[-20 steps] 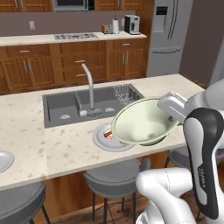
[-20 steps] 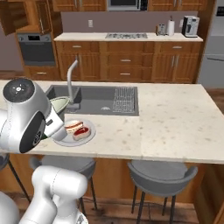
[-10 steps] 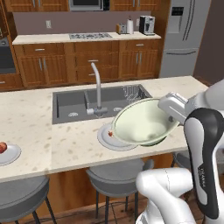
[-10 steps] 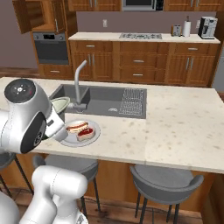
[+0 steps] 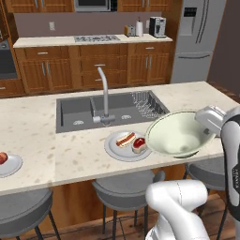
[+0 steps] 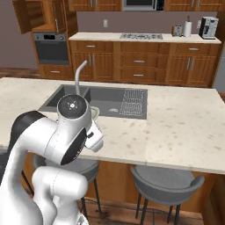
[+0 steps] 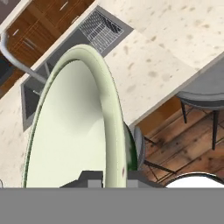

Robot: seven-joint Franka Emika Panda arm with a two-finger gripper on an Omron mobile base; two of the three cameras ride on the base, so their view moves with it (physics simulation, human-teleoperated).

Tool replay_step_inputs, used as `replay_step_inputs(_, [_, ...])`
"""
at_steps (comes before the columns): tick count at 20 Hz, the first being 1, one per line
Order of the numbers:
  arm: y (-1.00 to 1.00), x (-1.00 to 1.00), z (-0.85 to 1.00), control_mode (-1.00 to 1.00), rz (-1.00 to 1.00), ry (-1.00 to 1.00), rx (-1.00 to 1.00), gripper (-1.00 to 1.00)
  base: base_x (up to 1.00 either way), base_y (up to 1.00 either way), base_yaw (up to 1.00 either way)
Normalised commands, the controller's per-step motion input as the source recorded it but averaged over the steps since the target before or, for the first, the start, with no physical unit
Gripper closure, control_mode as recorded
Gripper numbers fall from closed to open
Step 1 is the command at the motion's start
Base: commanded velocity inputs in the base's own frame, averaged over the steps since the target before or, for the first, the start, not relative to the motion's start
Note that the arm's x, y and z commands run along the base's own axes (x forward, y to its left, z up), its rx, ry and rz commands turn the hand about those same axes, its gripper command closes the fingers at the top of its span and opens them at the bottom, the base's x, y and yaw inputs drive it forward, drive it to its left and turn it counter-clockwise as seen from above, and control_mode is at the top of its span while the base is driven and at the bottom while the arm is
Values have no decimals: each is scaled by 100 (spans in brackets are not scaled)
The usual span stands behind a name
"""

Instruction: Take the smaller bowl and place it next to the appetizer plate on the dining counter , and place the larger bowl next to the plate with cooked food.

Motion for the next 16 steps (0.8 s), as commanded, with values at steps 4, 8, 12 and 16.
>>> replay_step_inputs(4, [-67,59,-38,-100,-6,0,0,100,0,0,0])
replay_step_inputs(8, [-73,74,-29,-100,-6,0,2,100,0,0,0])
replay_step_inputs(12, [-56,82,-24,-100,-3,0,1,100,0,0,0])
replay_step_inputs(16, [-23,85,-26,-100,0,0,0,100,0,0,0])
